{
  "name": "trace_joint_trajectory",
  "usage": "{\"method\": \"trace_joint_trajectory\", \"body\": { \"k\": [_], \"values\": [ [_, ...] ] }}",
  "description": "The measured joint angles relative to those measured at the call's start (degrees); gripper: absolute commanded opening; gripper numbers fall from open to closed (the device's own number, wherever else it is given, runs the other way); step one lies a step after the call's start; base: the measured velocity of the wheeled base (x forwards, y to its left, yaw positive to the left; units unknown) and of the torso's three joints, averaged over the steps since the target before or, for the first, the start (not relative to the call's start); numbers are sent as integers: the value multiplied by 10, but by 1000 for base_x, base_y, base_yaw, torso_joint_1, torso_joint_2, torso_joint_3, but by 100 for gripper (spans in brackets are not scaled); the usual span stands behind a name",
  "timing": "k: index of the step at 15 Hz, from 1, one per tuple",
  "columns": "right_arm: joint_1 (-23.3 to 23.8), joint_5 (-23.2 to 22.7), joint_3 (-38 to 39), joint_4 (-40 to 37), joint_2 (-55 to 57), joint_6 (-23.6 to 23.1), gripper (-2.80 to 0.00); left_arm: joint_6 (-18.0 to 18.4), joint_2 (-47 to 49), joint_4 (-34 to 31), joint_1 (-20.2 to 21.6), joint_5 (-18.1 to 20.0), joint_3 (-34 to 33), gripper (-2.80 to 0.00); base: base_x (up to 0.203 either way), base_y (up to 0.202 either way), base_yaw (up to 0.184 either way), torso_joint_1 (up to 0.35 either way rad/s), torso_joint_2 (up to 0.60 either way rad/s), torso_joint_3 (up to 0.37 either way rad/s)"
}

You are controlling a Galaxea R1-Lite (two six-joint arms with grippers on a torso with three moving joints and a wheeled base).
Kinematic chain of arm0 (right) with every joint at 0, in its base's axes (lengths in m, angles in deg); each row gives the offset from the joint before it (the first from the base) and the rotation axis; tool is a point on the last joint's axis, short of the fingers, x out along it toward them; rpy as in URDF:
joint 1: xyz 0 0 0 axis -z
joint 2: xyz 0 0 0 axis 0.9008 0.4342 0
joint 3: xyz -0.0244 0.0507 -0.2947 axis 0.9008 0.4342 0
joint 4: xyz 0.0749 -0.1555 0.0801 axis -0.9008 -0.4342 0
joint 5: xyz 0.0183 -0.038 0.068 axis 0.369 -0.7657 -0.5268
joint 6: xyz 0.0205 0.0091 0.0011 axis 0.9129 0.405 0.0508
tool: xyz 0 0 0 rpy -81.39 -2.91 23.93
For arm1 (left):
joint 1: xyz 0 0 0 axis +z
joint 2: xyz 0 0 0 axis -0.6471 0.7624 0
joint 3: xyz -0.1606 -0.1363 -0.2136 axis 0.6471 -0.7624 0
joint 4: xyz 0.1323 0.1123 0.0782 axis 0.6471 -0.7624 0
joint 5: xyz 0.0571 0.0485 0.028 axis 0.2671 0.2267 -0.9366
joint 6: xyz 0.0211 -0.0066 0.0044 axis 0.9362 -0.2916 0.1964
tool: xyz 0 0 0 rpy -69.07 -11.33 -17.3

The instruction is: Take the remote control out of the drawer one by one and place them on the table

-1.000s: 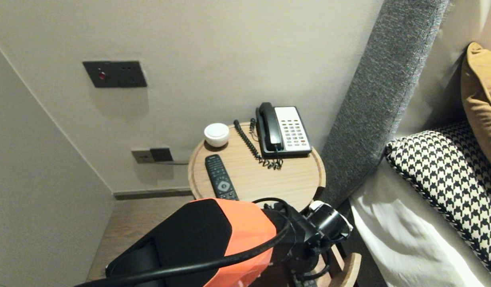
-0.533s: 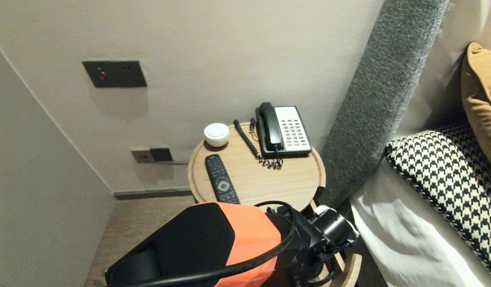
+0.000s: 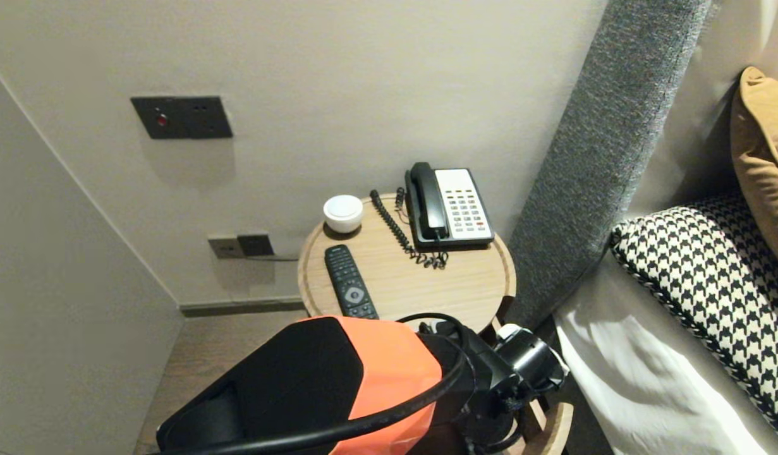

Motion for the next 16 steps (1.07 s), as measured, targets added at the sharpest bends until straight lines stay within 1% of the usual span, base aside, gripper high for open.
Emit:
{"method": "trace_joint_trajectory", "body": {
  "k": [15, 16],
  "values": [
    [0, 0, 0, 0, 0, 0, -280, 6, 18, 25, 0, -6, 5, 0, 0, 0, 0, 0, 0, 0],
    [0, 0, 0, 0, 0, 0, -280, 7, 19, 26, -1, -8, 5, -280, 0, 0, 0, 0, 0, 0]
  ]
}}
